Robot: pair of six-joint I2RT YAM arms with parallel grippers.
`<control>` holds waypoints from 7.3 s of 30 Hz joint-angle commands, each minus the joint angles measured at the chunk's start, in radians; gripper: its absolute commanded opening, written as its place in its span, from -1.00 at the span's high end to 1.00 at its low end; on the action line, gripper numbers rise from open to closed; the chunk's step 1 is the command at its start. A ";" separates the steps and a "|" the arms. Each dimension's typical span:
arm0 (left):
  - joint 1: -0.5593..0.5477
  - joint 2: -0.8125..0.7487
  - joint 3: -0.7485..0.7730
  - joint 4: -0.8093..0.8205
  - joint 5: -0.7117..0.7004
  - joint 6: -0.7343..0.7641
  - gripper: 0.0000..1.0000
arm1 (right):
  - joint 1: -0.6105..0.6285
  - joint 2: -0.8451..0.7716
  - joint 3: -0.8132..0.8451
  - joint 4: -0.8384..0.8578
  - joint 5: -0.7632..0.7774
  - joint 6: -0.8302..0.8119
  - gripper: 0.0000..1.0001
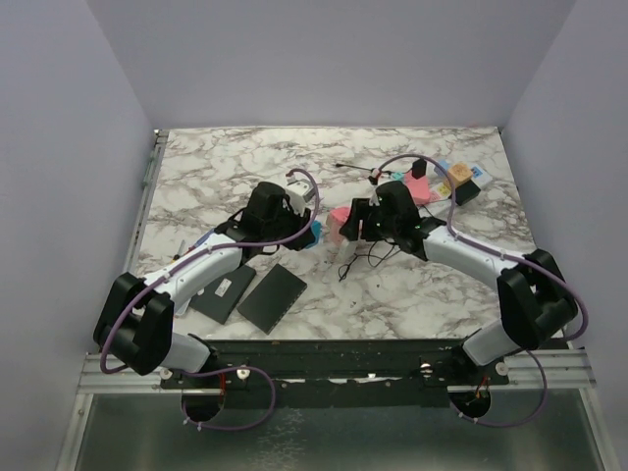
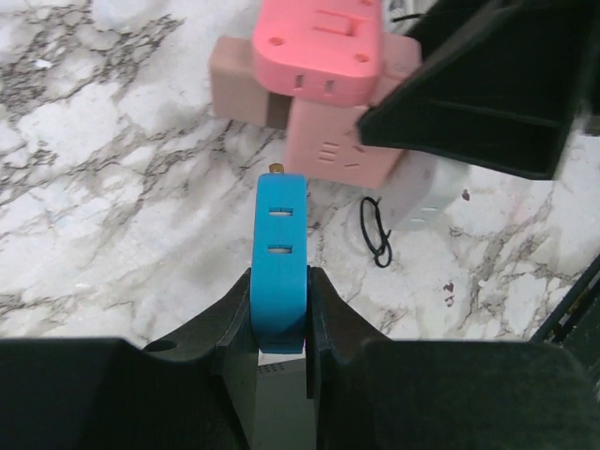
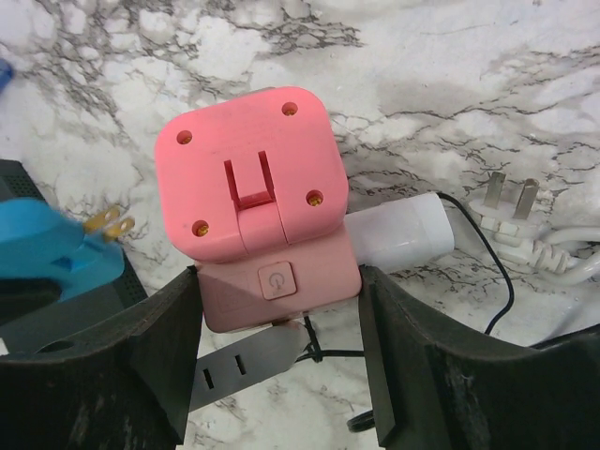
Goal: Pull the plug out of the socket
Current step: Remove the plug from the socket, then place the plug at the center of the board, then remove the plug from the socket.
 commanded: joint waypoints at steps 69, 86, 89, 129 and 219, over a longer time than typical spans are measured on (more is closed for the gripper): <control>0.608 0.438 0.256 0.036 -0.155 -0.172 -0.98 | -0.089 -0.526 -0.263 0.129 0.094 -0.018 0.99; 0.586 0.172 0.214 0.031 -0.220 -0.124 -0.98 | -0.089 -0.544 -0.248 0.164 -0.038 -0.110 0.99; 0.537 0.127 0.212 0.033 -0.136 -0.121 -0.98 | -0.090 -0.540 -0.242 0.196 -0.140 -0.125 1.00; 0.199 0.104 0.079 0.476 0.403 -0.584 -0.98 | 0.114 -0.382 -0.284 0.581 0.127 -0.282 0.99; 0.142 0.268 -0.191 0.743 0.136 -0.893 0.24 | 0.279 -0.206 -0.226 0.262 0.313 0.214 -0.53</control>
